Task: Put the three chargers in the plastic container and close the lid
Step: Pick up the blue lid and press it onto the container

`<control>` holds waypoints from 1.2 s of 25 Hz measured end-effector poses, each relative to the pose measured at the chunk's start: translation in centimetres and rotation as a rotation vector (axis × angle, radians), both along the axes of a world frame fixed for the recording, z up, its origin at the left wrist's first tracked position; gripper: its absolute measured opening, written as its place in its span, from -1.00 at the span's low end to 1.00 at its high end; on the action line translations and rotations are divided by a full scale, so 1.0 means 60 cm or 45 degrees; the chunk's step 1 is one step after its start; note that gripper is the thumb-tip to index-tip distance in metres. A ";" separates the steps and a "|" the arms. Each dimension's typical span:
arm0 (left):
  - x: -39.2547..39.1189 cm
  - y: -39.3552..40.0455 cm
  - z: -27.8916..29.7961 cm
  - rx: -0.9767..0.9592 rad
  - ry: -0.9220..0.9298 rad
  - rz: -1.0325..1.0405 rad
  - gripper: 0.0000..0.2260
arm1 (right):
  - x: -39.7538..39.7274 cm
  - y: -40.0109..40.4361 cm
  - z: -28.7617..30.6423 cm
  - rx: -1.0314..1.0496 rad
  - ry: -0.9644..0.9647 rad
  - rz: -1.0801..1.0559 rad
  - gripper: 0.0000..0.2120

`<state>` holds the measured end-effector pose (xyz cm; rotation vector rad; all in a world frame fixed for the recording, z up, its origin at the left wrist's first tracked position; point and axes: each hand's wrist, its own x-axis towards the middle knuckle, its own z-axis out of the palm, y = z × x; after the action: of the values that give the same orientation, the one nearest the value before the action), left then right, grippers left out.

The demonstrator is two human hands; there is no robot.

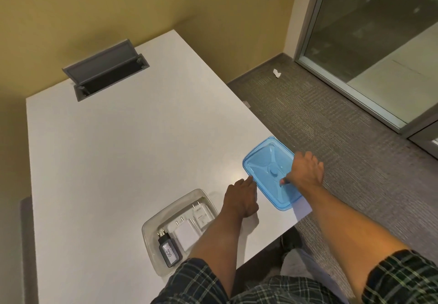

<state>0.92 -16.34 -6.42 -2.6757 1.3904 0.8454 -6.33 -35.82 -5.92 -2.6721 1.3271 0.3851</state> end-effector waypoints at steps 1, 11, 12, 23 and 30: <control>0.001 0.000 0.002 -0.010 0.014 0.025 -0.58 | 0.003 -0.001 0.007 -0.016 -0.035 0.030 -0.08; 0.035 0.024 0.060 -0.517 0.294 0.718 -0.57 | 0.027 0.041 0.057 0.321 -0.684 0.525 -0.82; 0.045 0.033 0.071 -0.601 0.358 0.903 -0.54 | 0.031 0.053 0.062 0.285 -0.733 0.574 -0.81; 0.160 0.222 0.123 -1.075 1.055 1.996 -0.88 | 0.096 0.184 0.093 -0.257 -0.945 1.517 -0.82; 0.127 0.348 0.129 -1.169 1.082 1.977 -0.72 | 0.088 0.230 0.084 0.290 -0.848 1.304 -0.07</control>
<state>8.56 4.56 1.29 -4.0451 -1.2980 1.7422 -1.06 -22.00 -0.85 -2.6609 -0.2807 -0.2591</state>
